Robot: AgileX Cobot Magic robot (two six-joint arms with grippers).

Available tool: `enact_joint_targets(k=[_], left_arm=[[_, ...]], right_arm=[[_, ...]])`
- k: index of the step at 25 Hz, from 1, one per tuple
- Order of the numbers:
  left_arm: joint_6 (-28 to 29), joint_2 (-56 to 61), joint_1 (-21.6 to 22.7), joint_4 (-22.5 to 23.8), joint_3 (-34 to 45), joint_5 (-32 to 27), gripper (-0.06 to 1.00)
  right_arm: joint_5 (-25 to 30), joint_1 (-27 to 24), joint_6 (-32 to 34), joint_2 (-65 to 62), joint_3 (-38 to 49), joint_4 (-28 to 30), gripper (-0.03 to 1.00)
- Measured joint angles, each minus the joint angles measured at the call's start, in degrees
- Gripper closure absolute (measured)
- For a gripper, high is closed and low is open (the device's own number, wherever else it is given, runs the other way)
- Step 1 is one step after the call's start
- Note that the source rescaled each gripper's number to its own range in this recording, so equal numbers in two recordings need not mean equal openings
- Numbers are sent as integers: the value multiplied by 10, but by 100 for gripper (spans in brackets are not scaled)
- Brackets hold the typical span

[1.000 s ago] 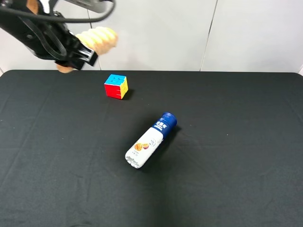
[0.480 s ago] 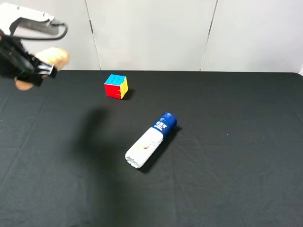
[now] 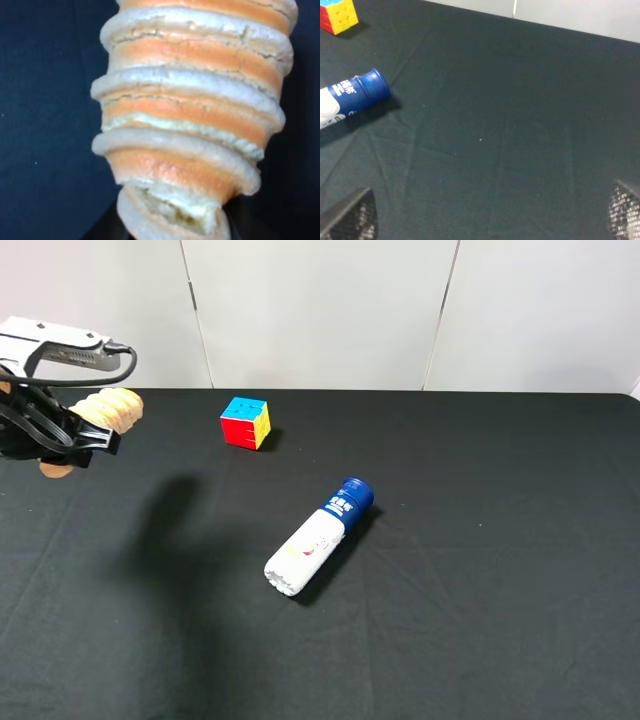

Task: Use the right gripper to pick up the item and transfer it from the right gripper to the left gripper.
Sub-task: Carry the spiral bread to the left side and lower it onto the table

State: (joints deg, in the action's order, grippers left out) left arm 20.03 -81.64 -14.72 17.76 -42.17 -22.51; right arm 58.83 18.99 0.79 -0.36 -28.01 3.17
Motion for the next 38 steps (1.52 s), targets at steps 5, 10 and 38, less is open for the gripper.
enact_joint_targets(k=[5,10,38], left_arm=[[0,-76,0,-7,-1,7,94],[0,-131,0,-14,-1,20,94],[-15,-147,0,-14,-1,63,-5]], right_arm=[[0,0,0,0,0,0,-3],[0,0,0,0,0,0,-3],[0,0,0,0,0,0,-3]])
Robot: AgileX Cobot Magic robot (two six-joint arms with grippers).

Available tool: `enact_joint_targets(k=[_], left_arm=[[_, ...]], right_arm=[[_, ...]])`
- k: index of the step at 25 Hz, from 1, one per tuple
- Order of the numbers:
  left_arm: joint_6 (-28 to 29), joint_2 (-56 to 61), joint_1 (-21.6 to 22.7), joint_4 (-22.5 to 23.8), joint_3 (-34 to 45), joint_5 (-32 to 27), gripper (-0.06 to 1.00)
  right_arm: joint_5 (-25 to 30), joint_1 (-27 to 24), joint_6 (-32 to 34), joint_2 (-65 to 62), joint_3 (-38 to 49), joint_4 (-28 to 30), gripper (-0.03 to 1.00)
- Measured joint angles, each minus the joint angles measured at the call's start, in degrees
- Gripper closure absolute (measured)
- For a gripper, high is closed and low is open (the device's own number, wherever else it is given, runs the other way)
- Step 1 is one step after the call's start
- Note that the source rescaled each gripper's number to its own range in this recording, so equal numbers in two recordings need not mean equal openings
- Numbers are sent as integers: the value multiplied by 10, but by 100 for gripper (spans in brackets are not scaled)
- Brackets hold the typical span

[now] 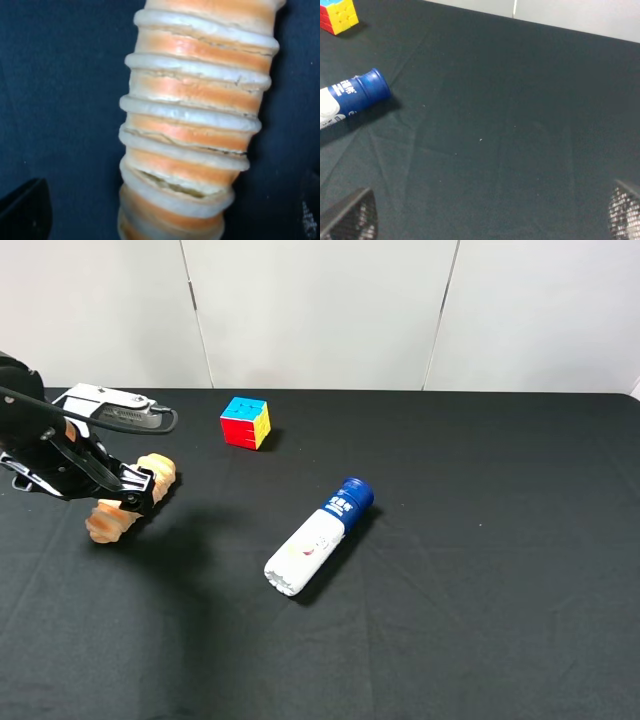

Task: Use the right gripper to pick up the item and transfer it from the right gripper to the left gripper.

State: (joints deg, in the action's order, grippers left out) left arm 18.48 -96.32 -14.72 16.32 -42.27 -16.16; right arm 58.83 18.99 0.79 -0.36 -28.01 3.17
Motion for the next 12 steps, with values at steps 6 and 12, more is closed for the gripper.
enact_joint_targets(k=[6,12], left_arm=[[0,0,0,0,-1,-14,-6],[0,18,0,0,-42,-96,-6]], right_arm=[[0,0,0,0,0,0,-3],[0,0,0,0,0,0,-3]])
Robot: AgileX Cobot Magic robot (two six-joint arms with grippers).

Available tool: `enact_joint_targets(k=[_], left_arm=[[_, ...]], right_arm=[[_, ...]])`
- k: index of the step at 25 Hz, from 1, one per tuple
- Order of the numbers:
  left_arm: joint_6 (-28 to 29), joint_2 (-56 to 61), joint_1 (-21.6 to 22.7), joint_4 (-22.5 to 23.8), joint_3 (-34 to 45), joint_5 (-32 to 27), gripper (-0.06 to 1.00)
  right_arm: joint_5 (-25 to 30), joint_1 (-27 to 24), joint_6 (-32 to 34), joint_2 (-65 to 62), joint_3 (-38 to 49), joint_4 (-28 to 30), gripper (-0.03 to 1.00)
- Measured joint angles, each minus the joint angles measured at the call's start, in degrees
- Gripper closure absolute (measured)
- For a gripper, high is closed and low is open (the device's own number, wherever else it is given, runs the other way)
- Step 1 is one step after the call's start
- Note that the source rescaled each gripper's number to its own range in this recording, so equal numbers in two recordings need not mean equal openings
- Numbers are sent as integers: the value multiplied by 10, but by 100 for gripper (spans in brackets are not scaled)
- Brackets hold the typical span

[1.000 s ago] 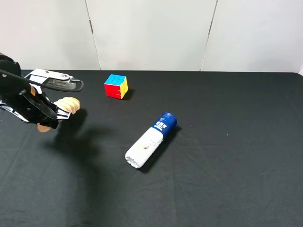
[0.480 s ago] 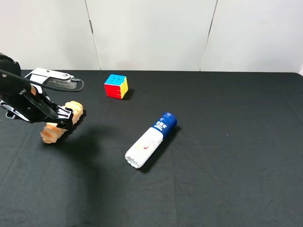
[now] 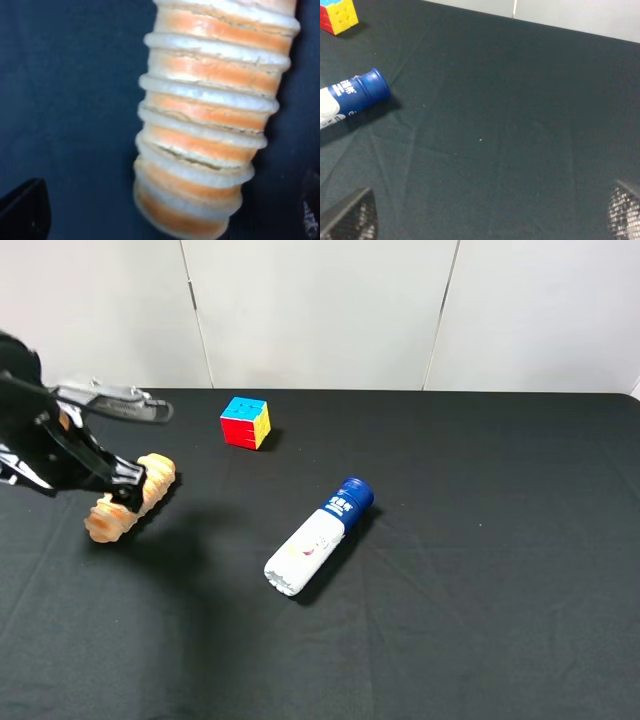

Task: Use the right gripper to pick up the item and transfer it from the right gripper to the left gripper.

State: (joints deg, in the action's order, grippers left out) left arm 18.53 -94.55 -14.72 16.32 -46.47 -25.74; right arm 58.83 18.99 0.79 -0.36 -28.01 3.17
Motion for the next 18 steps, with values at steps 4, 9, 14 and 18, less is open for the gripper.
enact_joint_targets(k=[4,9,14,18], left_arm=[[0,43,0,0,-34,-70,-6],[-8,126,0,0,-64,-168,-6],[-11,219,0,-1,-79,-238,-6],[-11,297,0,-7,-79,-288,-6]], right_arm=[[0,0,0,0,0,0,-3],[0,0,0,0,0,0,-3],[0,0,0,0,0,0,-3],[0,0,0,0,0,0,-3]])
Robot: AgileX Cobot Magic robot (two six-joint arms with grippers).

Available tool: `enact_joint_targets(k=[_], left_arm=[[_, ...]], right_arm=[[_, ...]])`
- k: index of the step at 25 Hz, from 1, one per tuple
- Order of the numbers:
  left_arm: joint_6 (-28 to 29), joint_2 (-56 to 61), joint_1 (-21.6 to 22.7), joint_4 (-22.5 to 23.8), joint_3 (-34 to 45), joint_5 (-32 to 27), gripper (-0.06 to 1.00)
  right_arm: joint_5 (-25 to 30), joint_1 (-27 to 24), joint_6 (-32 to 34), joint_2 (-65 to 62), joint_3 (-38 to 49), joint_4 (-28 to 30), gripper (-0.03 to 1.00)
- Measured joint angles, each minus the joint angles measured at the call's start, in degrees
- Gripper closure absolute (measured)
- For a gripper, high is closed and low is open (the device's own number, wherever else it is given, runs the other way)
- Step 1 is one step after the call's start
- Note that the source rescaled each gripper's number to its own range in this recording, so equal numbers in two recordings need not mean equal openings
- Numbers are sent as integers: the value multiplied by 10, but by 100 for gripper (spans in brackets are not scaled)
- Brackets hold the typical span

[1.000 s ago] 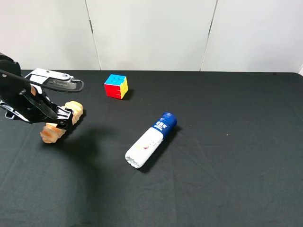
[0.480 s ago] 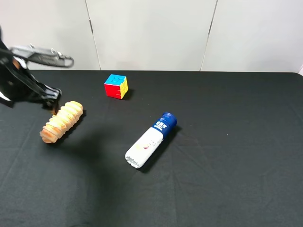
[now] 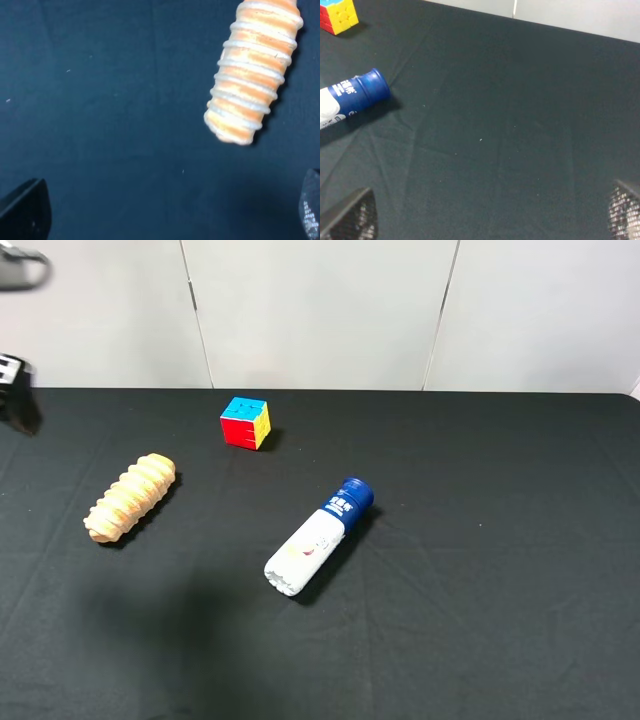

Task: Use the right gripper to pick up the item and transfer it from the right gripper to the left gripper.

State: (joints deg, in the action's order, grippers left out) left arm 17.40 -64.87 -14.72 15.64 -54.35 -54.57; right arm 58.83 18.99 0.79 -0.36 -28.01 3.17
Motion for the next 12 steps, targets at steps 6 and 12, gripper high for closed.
enact_joint_targets(k=[6,12], left_arm=[[0,106,0,-28,0,-70,-6],[-12,198,0,-53,0,-119,-6]], right_arm=[[0,0,0,0,0,0,-3],[0,0,0,0,0,0,-3]])
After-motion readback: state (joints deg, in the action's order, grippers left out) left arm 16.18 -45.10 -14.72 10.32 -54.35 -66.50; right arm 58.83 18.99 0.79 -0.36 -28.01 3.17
